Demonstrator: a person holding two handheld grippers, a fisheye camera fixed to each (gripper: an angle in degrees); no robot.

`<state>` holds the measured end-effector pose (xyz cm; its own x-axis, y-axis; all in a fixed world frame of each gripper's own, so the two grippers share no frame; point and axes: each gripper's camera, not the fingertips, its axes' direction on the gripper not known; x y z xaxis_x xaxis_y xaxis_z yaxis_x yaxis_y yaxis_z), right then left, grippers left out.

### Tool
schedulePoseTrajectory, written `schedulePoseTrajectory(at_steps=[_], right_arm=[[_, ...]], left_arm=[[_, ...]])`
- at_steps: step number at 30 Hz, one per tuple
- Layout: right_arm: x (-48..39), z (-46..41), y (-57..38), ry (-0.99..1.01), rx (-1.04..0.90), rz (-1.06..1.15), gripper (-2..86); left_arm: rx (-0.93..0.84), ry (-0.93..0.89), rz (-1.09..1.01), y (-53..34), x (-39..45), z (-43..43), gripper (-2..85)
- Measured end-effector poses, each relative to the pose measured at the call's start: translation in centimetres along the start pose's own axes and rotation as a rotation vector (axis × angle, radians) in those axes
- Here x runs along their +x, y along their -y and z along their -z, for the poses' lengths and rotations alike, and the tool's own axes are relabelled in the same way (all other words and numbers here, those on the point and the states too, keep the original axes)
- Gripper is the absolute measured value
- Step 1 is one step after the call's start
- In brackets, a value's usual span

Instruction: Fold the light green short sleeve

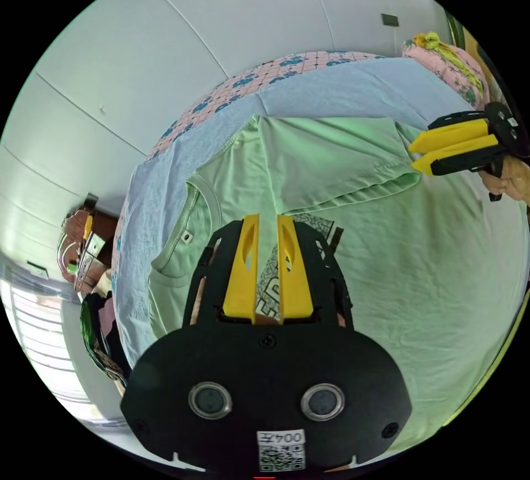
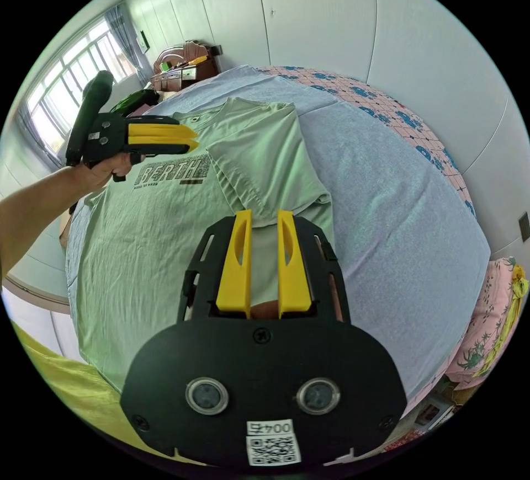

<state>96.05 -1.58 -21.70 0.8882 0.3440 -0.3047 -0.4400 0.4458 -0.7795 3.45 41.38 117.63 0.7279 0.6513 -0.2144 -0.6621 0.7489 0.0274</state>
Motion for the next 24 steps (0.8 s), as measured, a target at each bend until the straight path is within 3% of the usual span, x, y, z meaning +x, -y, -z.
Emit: schedulePoseTrajectory(at_steps=[10, 24], right_arm=[[0.8, -0.9, -0.5, 0.024, -0.002, -0.010, 7.9], [0.1, -4.0, 0.3, -0.022, -0.051, 0.044, 4.9]], left_arm=[[-0.018, -0.039, -0.054, 2.5, 4.3, -1.8, 2.6], [-0.025, 0.007, -0.011, 5.1, 1.4, -2.9, 0.7]])
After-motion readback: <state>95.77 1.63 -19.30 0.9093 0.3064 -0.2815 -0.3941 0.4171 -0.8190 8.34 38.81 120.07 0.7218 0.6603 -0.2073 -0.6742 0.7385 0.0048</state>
